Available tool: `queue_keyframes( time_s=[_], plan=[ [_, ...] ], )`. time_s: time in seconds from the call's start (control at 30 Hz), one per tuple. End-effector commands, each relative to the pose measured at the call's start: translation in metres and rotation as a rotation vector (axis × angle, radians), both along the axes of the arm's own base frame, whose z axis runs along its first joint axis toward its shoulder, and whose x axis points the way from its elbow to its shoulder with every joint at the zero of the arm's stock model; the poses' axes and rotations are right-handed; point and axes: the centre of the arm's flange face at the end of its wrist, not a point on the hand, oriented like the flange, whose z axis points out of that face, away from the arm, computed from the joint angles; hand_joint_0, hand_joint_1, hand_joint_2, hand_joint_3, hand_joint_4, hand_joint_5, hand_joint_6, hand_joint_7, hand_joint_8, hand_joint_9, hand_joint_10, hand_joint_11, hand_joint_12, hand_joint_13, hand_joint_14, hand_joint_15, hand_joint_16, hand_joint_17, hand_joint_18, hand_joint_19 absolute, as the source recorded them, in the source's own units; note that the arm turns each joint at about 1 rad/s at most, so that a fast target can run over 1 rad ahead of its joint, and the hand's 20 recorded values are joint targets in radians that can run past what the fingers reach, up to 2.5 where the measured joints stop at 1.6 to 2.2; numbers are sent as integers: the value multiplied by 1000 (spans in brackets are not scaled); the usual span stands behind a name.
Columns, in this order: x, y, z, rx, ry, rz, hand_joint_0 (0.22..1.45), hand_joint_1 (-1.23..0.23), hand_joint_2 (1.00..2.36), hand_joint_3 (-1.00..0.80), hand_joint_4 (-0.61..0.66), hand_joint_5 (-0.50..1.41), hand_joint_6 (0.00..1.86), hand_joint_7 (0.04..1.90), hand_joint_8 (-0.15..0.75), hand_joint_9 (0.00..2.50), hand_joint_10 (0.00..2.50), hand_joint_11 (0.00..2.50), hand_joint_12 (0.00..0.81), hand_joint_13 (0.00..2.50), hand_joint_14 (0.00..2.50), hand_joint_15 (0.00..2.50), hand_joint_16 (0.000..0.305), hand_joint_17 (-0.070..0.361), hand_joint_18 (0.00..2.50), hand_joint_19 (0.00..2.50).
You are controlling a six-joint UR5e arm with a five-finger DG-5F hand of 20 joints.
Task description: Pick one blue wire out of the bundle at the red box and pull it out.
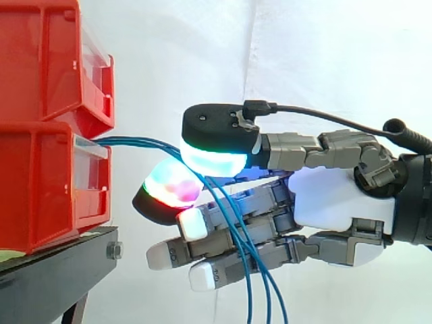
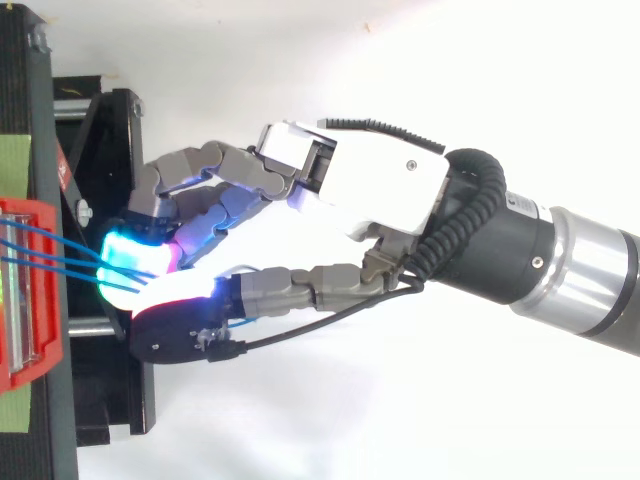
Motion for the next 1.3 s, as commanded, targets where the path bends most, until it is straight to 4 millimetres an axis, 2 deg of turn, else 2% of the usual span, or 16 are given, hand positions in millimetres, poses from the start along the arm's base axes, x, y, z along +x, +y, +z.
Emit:
queue_keyframes(
  time_s=[0.0, 0.2, 0.4, 0.57, 0.63, 0.7, 0.8, 0.9, 1.0, 1.13, 1.27],
  plan=[
    [0, 1, 1, 4, -3, 2, 621, -847, 1020, -51, 132, -190, 931, 1112, 388, 812, 14, 625, 460, 618, 7, 230, 60, 134, 747, 362],
    [0, 5, 0, 39, -11, 12, 665, -874, 1022, -69, 148, -204, 918, 1102, 372, 787, 16, 605, 452, 614, 8, 225, 58, 131, 743, 351],
    [-1, 6, -2, 60, -1, 18, 762, -900, 1017, -225, 243, -216, 915, 1013, 358, 739, 17, 596, 447, 602, 7, 202, 57, 129, 750, 316],
    [-2, 6, -3, 75, 2, 20, 822, -894, 1014, -288, 257, -221, 918, 986, 350, 701, 13, 589, 445, 606, 7, 214, 57, 129, 740, 330],
    [-3, 6, -3, 78, 5, 24, 833, -889, 1010, -367, 268, -227, 919, 970, 349, 670, 13, 580, 445, 606, 7, 208, 57, 129, 752, 322],
    [-3, 5, -3, 81, 8, 29, 805, -902, 1005, -432, 267, -230, 915, 958, 350, 665, 13, 584, 443, 609, 8, 203, 58, 130, 784, 288],
    [-3, 4, -3, 81, 7, 34, 686, -921, 1000, -500, 277, -229, 908, 962, 350, 650, 15, 589, 449, 597, 7, 199, 59, 132, 787, 288],
    [-2, 3, -3, 82, 7, 38, 577, -872, 1000, -500, 279, -221, 894, 978, 363, 665, 13, 589, 458, 587, 8, 222, 61, 137, 757, 332],
    [-2, 3, -3, 82, 5, 38, 530, -804, 1000, -500, 266, -203, 883, 1001, 380, 699, 13, 595, 471, 587, 7, 228, 63, 142, 754, 355],
    [-2, 3, -3, 82, 5, 40, 546, -761, 1001, -490, 257, -189, 880, 1033, 383, 726, 13, 588, 466, 583, 9, 230, 62, 139, 742, 371],
    [-2, 2, -3, 82, 5, 37, 601, -759, 1012, -350, 233, -179, 890, 1078, 379, 742, 17, 580, 457, 591, 8, 230, 60, 135, 738, 375]
  ],
)
